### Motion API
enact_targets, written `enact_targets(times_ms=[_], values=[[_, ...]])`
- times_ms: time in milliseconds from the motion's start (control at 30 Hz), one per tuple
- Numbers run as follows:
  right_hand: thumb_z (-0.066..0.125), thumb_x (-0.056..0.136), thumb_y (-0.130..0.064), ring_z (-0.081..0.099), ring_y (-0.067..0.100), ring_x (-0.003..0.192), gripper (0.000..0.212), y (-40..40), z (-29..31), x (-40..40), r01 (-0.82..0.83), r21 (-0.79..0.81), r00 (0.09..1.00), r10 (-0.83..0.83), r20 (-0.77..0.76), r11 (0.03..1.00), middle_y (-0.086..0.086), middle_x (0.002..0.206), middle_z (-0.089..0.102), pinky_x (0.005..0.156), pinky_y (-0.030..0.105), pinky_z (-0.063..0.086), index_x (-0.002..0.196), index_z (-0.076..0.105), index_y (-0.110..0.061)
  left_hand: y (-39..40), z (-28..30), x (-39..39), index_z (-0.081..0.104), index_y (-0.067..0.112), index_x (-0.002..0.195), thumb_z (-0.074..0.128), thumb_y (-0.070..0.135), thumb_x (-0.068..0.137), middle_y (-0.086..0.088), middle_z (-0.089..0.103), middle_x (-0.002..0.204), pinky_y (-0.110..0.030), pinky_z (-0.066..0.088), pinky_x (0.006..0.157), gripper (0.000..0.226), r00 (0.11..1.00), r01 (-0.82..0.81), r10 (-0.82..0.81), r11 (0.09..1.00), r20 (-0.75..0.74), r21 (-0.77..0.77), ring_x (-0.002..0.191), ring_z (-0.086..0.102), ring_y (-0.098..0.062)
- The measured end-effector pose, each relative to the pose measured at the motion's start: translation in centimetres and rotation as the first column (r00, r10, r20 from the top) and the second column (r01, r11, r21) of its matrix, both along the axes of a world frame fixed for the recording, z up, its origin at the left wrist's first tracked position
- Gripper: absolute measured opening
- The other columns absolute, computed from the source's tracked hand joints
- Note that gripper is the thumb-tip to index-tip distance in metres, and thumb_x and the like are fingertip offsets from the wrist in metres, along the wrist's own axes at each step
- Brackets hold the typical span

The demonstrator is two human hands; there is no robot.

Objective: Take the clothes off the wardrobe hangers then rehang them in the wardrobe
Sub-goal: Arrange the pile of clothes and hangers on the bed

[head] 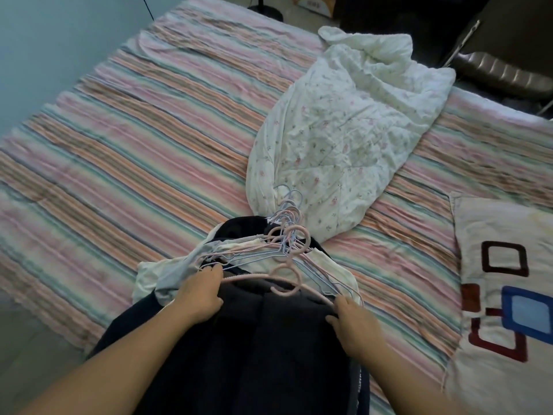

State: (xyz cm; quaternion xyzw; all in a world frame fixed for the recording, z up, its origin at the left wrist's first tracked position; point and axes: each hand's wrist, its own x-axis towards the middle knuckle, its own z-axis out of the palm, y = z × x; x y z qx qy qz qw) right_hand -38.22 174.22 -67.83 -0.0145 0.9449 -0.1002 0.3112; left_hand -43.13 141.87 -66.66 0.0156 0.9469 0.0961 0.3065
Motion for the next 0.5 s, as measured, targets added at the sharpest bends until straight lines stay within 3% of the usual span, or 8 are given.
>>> enact_targets(times_ms=[133,200,300,367,500], values=[[0.052,0.098,-0.041,0.056,0.017,0.088,0.017,-0.4,2.7,1.2,0.061,-0.129,0.995,-0.070,-0.071,0.990,-0.008,0.094,0.056,0.069,0.033,0.041,0.090,0.050,-0.025,-1.6,2.6,1.6,0.045,0.025,0.082,0.066,0.020,0.084,0.004,0.057,0.093,-0.039,0.048,0.077,0.022,0.994,-0.097,0.101,0.991,-0.038,0.097,0.088,0.055,-0.019],[0.050,0.099,-0.041,0.055,0.016,0.087,0.016,-0.8,4.2,2.0,0.016,-0.155,0.998,-0.026,-0.063,0.988,-0.010,0.090,0.056,0.072,0.035,0.044,0.091,0.050,-0.026,-2.6,4.0,2.3,0.048,0.027,0.079,0.069,0.021,0.084,0.008,0.057,0.087,-0.037,0.048,0.077,0.023,0.990,-0.136,0.138,0.982,-0.005,0.133,0.084,0.055,-0.016],[0.041,0.102,-0.043,0.056,0.017,0.092,0.018,-1.4,6.7,2.8,-0.106,-0.140,0.992,0.096,-0.079,0.984,-0.008,0.096,0.058,0.073,0.036,0.043,0.093,0.044,-0.028,-3.4,6.5,3.3,0.057,0.028,0.081,0.070,0.022,0.085,0.010,0.056,0.084,-0.037,0.049,0.079,0.015,0.991,-0.112,0.122,0.981,-0.053,0.159,0.087,0.057,-0.016],[0.040,0.103,-0.043,0.057,0.018,0.091,0.020,-1.7,8.7,3.1,-0.113,-0.177,0.991,0.097,-0.094,0.978,-0.009,0.092,0.055,0.074,0.036,0.043,0.090,0.042,-0.027,-3.8,8.4,3.9,0.065,0.023,0.083,0.068,0.023,0.087,0.005,0.059,0.089,-0.038,0.048,0.082,0.005,0.985,-0.085,0.108,0.983,-0.136,0.164,0.092,0.057,-0.018],[0.046,0.102,-0.037,0.057,0.020,0.086,0.020,-2.6,13.2,3.6,-0.098,-0.258,0.980,0.048,-0.191,0.961,-0.006,0.086,0.057,0.071,0.033,0.037,0.086,0.047,-0.024,-4.6,13.0,5.5,0.068,0.018,0.085,0.065,0.026,0.089,-0.004,0.064,0.092,-0.037,0.044,0.081,0.009,0.962,-0.113,0.149,0.980,-0.229,0.164,0.094,0.058,-0.023]])
